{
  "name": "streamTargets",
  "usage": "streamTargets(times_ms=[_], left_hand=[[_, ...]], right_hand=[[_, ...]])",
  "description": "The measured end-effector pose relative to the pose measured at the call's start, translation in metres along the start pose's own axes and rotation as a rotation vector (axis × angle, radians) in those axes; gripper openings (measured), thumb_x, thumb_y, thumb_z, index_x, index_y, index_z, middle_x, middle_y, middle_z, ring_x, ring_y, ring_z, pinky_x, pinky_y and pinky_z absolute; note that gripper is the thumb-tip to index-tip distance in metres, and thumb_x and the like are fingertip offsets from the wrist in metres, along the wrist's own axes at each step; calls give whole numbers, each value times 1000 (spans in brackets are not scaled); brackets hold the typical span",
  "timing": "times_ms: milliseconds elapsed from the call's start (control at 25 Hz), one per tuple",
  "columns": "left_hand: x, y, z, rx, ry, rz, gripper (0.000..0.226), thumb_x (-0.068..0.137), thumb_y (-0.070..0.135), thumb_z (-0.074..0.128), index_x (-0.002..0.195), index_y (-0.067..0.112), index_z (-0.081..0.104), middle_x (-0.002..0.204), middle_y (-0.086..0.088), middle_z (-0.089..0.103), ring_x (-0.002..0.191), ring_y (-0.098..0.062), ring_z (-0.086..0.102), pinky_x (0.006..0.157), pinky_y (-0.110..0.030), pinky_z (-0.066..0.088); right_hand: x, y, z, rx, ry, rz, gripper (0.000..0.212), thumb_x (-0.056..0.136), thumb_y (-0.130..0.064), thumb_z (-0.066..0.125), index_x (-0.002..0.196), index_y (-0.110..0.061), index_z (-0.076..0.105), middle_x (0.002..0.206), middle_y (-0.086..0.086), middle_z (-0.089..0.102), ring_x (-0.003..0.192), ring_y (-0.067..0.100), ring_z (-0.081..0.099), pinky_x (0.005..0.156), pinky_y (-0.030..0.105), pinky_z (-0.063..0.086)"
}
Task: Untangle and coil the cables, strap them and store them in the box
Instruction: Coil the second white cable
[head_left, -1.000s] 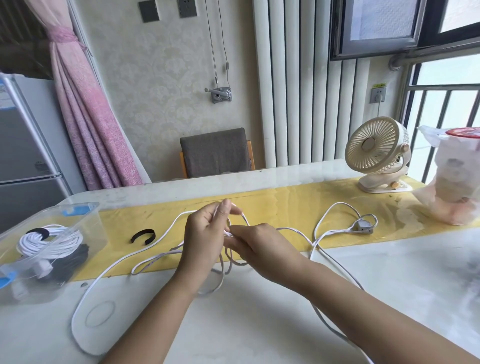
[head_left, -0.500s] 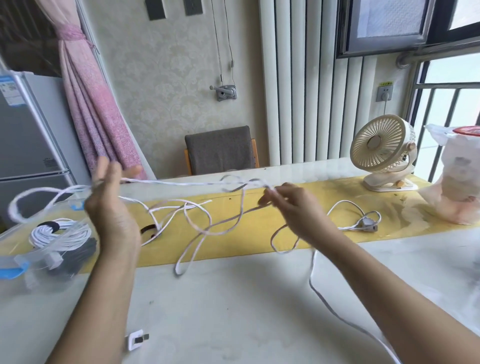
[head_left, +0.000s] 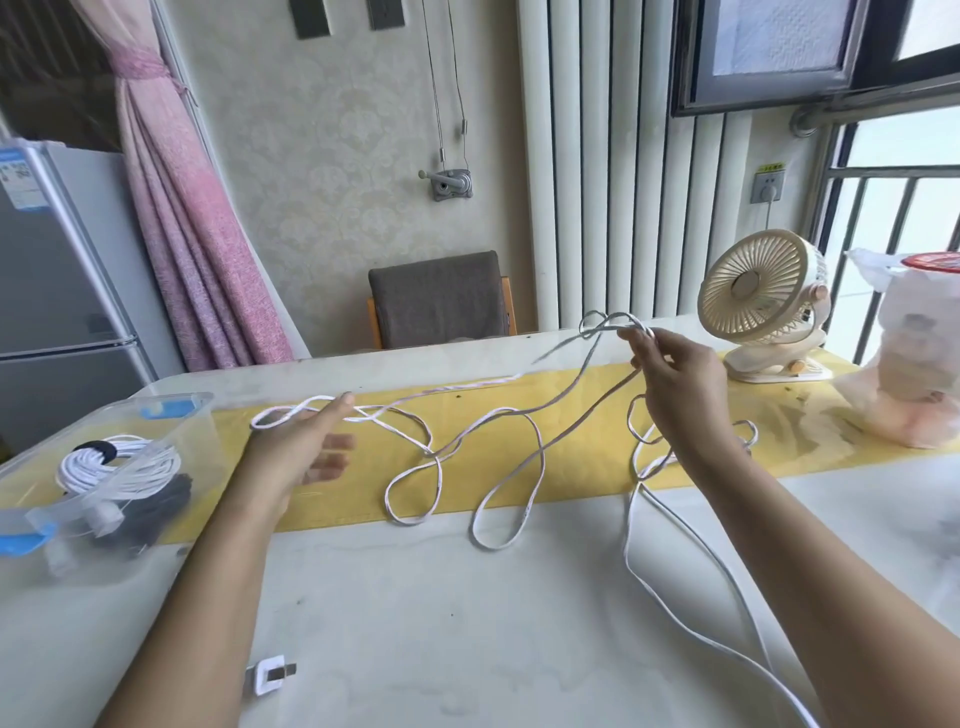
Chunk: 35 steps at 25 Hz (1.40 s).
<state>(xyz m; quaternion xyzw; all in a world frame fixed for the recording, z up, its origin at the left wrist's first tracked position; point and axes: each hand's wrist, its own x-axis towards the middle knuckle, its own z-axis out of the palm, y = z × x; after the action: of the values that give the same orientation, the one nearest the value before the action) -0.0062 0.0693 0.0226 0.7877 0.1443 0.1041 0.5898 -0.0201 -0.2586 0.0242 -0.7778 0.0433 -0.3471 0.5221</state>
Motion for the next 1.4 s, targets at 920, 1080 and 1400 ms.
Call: streamTargets(times_ms=[920,1080,1400], left_hand=[[-65,10,74,-508,-384,154,17,92,6,53,88,2,69,87,-15,73,74,-20,71,63,-23,56],[-51,14,70,-944,-350,-100,28,98,14,44,78,4,61,63,-6,69,59,-17,69,56,-26,58],[0,-2,-6,-1461,-199,25,67,96,49,24,84,4,72,104,-9,71,98,-21,67,89,-36,50]], right_hand=[[-56,-19,43,-116,-567,-591,34,85,-10,68,111,-32,69,89,-7,52,62,-3,49,60,9,34],[-67,-21,51,-167,-543,-589,19,81,-23,73,99,-25,76,80,-9,52,61,4,47,61,28,45],[-36,-24,29,-34,-331,-318,7,86,-15,66,81,-11,65,68,-13,58,51,-1,48,52,9,34]])
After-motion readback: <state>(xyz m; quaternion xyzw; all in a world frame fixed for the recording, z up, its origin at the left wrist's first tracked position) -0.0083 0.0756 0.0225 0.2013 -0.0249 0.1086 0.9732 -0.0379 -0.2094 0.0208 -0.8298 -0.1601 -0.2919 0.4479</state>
